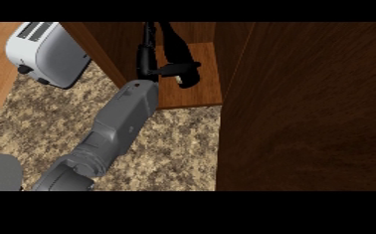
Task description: Pick up the wine, place it into the cabinet and close the cabinet
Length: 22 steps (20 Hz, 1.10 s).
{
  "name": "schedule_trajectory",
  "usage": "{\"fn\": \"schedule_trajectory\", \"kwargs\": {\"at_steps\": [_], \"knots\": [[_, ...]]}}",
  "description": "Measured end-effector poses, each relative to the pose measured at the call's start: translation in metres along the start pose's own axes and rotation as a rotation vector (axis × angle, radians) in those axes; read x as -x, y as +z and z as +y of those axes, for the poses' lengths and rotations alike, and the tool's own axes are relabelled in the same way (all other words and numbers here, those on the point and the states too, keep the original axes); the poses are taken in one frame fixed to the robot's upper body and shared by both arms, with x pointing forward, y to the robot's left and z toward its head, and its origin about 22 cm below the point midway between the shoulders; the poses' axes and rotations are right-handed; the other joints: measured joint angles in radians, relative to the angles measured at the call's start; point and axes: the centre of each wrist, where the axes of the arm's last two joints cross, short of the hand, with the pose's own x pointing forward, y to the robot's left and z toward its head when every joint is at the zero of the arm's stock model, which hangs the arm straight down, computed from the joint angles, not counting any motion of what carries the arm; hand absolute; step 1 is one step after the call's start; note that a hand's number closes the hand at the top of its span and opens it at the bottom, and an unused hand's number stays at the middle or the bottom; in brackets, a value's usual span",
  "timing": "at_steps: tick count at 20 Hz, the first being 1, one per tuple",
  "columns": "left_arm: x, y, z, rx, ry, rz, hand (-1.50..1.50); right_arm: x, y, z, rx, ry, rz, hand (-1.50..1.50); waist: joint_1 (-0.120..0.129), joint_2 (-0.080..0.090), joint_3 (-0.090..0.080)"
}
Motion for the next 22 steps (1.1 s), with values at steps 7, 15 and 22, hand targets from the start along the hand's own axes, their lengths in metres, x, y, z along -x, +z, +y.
{"fn": "schedule_trajectory", "kwargs": {"at_steps": [7,15,22], "knots": [[0.0012,0.0014,0.0003,0.037,0.034,0.000,-1.50,-0.0009,-0.0024,0.0033,-0.007,-0.012,-0.002,-1.50,0.001,-0.002,-0.001],[0.0010,0.0019,0.0002,0.047,0.119,-0.009,-1.50,-0.0003,-0.0019,0.0017,-0.001,-0.011,0.004,-1.50,-0.001,-0.006,-0.002],[0.0036,0.0073,0.0005,0.049,0.163,0.005,-1.50,-0.0056,-0.0068,0.0047,-0.004,-0.026,0.008,-1.50,0.001,-0.015,-0.002]]}}
